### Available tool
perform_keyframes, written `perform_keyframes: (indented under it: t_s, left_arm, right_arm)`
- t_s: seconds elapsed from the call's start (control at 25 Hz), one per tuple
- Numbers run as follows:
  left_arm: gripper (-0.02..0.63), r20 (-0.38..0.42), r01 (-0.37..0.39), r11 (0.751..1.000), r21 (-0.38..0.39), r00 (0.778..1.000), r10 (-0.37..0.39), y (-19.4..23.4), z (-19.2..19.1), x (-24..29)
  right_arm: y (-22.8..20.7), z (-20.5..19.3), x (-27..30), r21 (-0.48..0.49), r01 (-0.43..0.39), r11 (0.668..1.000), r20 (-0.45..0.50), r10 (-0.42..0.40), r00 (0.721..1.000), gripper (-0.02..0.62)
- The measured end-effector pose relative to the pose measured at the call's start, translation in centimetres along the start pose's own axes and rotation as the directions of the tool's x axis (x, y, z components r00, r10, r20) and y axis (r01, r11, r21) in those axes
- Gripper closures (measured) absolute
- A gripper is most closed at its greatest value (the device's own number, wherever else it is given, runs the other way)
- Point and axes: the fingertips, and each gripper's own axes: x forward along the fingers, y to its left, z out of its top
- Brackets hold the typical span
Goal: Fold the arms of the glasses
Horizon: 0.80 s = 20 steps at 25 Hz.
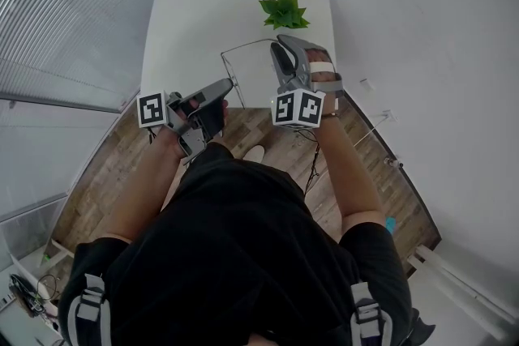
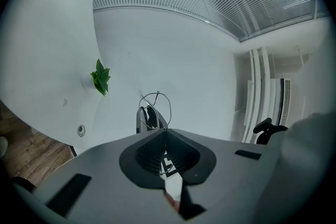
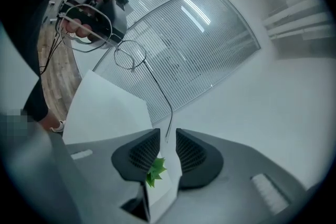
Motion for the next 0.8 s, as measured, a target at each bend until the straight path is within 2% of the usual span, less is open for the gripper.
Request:
perform_keyframes:
  t_s: [0.16, 0.8]
  left_arm:
    - [0.594, -0.001, -0.003, 1.0, -0.005, 1.0, 0.003, -0.09, -0.21, 0.18]
    - [0.594, 0.019, -0.03, 0.999, 0.013, 0.999, 0.03, 0.16, 0.12, 0.77]
  right_arm:
    - [-0.17, -0.21, -0.06, -0.015, 0.002, 1.0, -0.007, -0.002, 1.0, 0.546]
    - [-0.68, -0.49, -0.85, -0.022, 0.012, 1.0, -0.001, -0.012, 1.0, 0.552]
